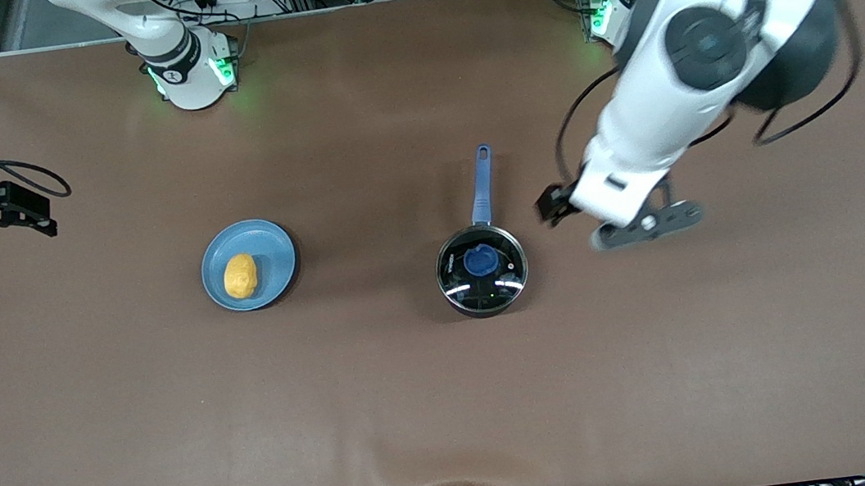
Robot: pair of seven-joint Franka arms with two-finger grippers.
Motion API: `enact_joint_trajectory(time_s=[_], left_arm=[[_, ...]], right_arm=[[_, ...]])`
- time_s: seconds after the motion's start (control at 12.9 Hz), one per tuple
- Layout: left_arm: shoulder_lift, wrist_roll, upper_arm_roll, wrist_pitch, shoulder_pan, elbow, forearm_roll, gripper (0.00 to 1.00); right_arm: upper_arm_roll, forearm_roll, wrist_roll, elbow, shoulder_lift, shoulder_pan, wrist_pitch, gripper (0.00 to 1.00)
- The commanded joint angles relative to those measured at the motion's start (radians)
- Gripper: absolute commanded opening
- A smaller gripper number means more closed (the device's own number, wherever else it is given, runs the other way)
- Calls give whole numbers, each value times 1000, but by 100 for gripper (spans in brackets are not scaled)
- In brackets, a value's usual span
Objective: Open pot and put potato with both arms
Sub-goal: 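Reach the left gripper down to the blue knob of the glass lid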
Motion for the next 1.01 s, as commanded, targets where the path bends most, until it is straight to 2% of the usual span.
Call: enact_joint_trajectory(time_s=[0.0, 0.23, 0.39, 0.46, 0.93], left_arm=[[110, -131, 28, 100, -84, 75, 20, 100], [188, -207, 78, 185, -176, 75, 26, 100], [227, -233, 160, 189, -266, 72, 26, 100], [251, -241, 178, 189, -288, 70, 25, 100], [321, -397, 178, 199, -308, 72, 23, 100]], right_arm=[[-3, 20, -1, 91, -2, -1, -71, 100], [-5, 63, -3, 90, 24, 2, -14, 100], [-5, 54, -3, 93, 26, 9, -13, 100], [-6, 52, -2, 91, 24, 9, -14, 100], [-5, 42, -4, 91, 23, 12, -13, 100]])
